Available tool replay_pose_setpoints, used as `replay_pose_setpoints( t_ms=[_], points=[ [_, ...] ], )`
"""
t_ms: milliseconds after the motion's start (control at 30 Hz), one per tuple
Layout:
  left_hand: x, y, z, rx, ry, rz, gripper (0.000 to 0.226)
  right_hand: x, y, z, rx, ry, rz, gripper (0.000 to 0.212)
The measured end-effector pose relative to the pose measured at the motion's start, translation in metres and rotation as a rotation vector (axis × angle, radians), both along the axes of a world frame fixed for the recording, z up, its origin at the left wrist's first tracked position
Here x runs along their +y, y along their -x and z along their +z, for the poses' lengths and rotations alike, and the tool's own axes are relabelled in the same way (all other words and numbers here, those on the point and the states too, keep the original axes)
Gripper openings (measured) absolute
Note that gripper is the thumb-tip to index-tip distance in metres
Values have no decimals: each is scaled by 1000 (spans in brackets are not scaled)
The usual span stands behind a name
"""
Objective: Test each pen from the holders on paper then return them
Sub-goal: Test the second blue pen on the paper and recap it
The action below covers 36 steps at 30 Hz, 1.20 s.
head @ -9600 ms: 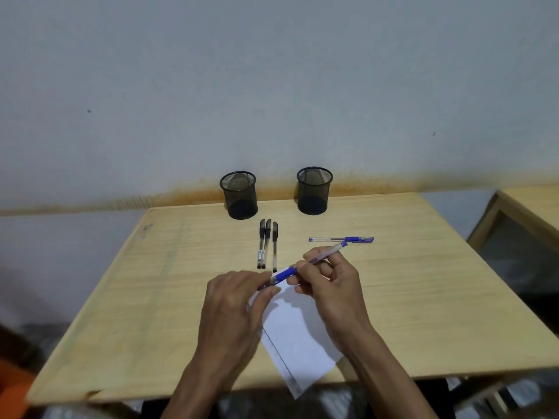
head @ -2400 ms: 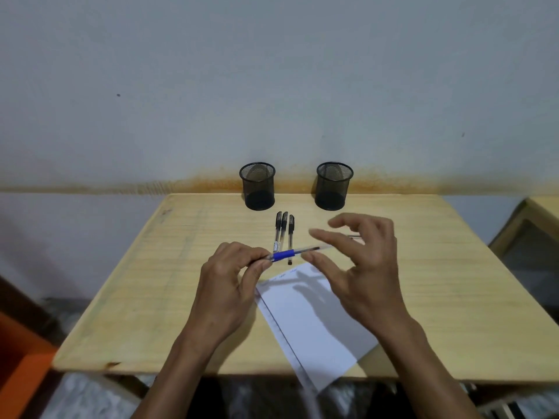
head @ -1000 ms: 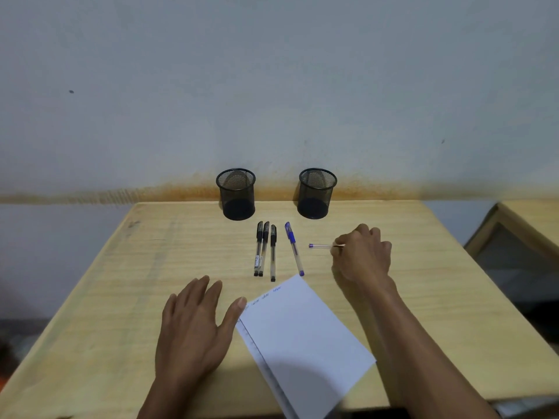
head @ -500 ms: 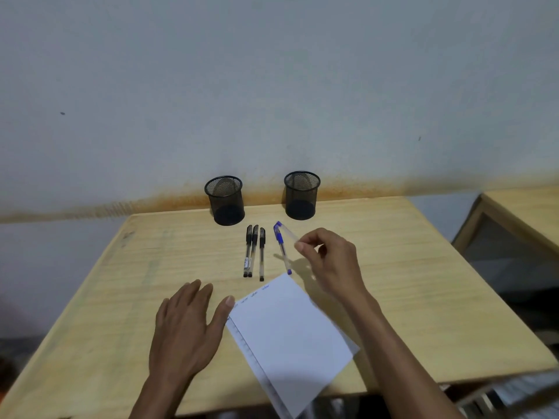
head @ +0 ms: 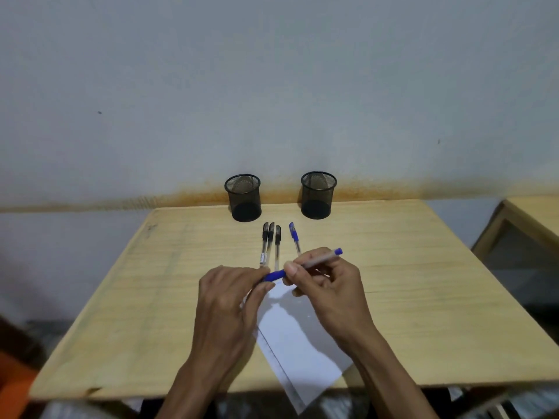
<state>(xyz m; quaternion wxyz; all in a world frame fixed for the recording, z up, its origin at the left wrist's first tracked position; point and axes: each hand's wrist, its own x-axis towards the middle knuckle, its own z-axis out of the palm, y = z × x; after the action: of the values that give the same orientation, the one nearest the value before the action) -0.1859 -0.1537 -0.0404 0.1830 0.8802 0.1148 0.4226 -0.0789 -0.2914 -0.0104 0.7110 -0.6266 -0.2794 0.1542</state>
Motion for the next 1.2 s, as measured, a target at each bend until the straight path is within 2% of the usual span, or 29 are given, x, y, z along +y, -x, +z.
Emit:
replay_pose_setpoints(
  t_ms=[100, 267, 333, 467, 567, 600, 700, 800, 900, 1000, 1200],
  points=[
    [2, 2, 0, 28, -38, -40, 27, 1, 1, 0, -18, 27, 63, 2],
    [4, 7, 0, 8, -49, -41, 25, 2, -1, 3, -133, 87, 81, 8],
    [7, 9, 1, 9, -13, -61, 25, 1, -4, 5, -193, 122, 110, 11],
    [15, 13, 14, 25, 102, -145, 25, 2, -9, 7, -223, 45, 161, 7],
    [20, 14, 25, 60, 191, -175, 15, 5, -9, 10, -239, 24, 182, 5],
    [28, 20, 22, 67, 259, -143, 11, 1, -14, 13, -221, -12, 146, 5],
    [73, 53, 16, 160, 482, 54, 32, -25, -50, 27, -144, -141, -64, 10],
    [94, 60, 16, 280, 466, 143, 22, -20, -63, 30, -124, -30, -62, 9],
    [82, 35, 14, 241, 468, 124, 20, 11, -48, 6, -78, 47, -19, 4],
    [77, 16, 2, 197, 532, 173, 14, 16, -38, -14, -8, 68, -79, 10],
    [85, -11, -10, 249, 406, 256, 7, -2, -39, -22, -5, 122, -176, 12]
  ],
)
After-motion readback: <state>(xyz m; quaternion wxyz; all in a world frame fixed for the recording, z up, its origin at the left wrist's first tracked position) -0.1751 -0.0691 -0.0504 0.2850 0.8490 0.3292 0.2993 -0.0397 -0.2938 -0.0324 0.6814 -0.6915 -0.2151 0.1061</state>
